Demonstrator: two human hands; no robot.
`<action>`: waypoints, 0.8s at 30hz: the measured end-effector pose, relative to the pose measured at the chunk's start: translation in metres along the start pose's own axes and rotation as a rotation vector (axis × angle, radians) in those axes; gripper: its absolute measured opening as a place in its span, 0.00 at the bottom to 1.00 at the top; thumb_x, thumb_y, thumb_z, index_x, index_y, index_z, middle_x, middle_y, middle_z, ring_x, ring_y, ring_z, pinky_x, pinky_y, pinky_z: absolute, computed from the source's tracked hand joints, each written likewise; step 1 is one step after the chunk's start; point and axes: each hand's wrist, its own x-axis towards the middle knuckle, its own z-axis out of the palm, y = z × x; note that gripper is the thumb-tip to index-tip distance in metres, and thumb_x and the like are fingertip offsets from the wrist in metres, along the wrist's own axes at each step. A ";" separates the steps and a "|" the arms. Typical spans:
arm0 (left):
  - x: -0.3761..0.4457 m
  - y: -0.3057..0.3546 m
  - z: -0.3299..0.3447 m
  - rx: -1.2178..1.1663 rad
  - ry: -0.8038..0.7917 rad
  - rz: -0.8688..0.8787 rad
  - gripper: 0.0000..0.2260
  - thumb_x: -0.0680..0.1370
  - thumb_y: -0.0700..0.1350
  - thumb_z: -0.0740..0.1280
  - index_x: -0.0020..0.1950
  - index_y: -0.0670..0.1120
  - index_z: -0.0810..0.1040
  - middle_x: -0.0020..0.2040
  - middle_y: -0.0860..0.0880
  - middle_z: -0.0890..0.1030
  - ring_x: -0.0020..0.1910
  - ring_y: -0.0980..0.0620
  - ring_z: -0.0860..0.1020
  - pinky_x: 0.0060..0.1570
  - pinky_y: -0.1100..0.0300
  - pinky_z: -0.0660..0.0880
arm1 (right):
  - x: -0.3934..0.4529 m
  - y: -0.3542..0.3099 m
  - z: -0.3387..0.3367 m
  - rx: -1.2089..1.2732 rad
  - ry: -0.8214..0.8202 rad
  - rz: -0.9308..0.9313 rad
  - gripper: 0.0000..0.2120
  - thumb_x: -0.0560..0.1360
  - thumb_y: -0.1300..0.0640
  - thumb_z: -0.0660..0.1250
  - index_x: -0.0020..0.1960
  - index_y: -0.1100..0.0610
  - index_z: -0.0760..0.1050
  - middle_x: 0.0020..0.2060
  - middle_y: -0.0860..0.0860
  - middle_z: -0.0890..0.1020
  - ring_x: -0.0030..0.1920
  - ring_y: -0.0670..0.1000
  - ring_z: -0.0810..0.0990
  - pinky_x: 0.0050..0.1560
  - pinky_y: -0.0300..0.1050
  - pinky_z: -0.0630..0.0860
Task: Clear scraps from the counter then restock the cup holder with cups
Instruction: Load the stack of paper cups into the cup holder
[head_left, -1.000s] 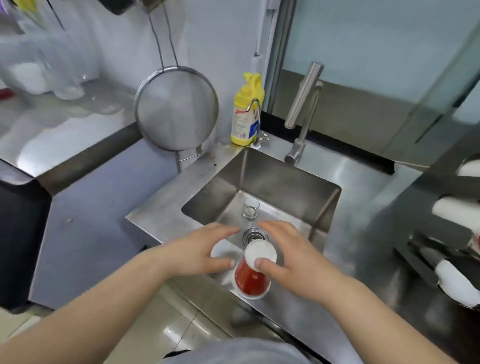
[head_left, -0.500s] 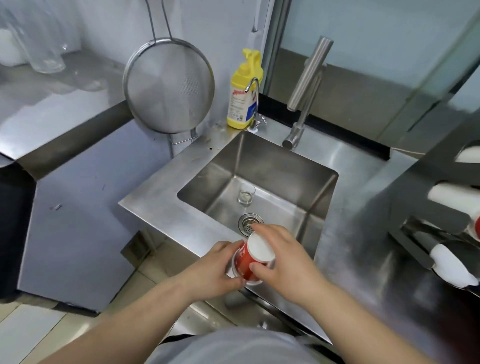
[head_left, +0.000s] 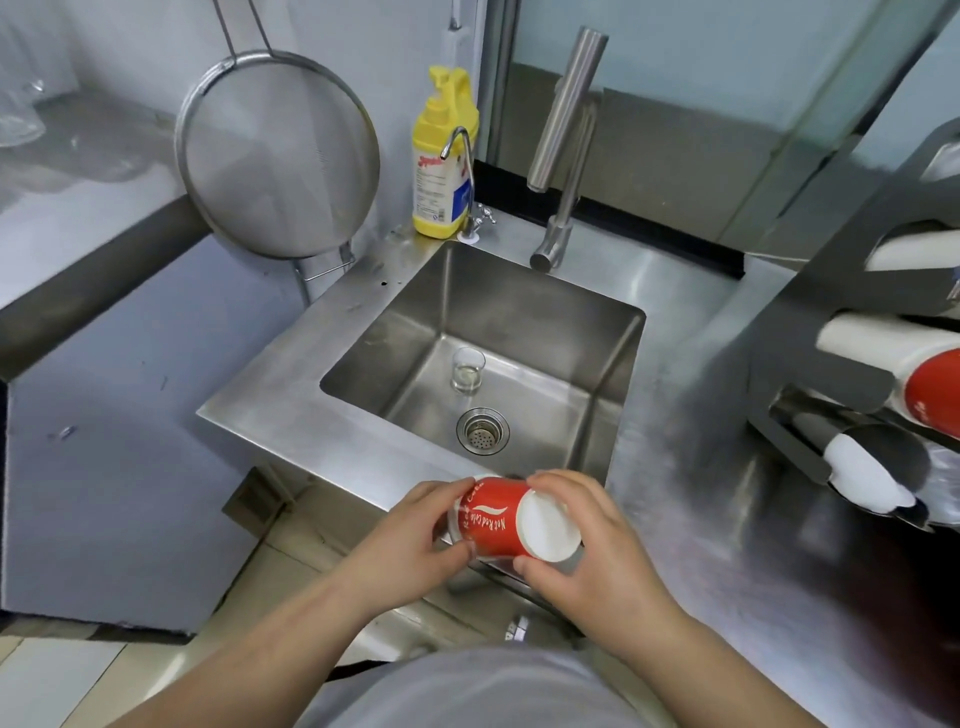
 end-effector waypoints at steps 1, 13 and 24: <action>0.000 0.001 0.000 -0.011 -0.001 -0.002 0.29 0.73 0.46 0.72 0.73 0.55 0.67 0.64 0.55 0.71 0.62 0.62 0.74 0.63 0.65 0.72 | -0.003 0.000 -0.001 0.013 0.011 0.012 0.30 0.63 0.57 0.76 0.61 0.42 0.70 0.62 0.38 0.70 0.62 0.32 0.68 0.61 0.23 0.61; 0.019 0.062 0.007 -0.129 -0.115 0.007 0.21 0.70 0.52 0.71 0.61 0.66 0.75 0.60 0.57 0.77 0.53 0.60 0.80 0.54 0.57 0.80 | -0.029 0.000 -0.058 0.076 0.164 0.123 0.32 0.62 0.52 0.76 0.60 0.31 0.66 0.60 0.34 0.71 0.61 0.32 0.69 0.58 0.24 0.64; 0.053 0.186 0.040 -0.053 -0.203 0.318 0.23 0.71 0.47 0.68 0.66 0.59 0.76 0.59 0.59 0.79 0.55 0.59 0.80 0.57 0.58 0.78 | -0.073 -0.001 -0.153 0.051 0.573 0.077 0.34 0.60 0.44 0.73 0.65 0.40 0.68 0.61 0.34 0.74 0.64 0.38 0.72 0.62 0.30 0.68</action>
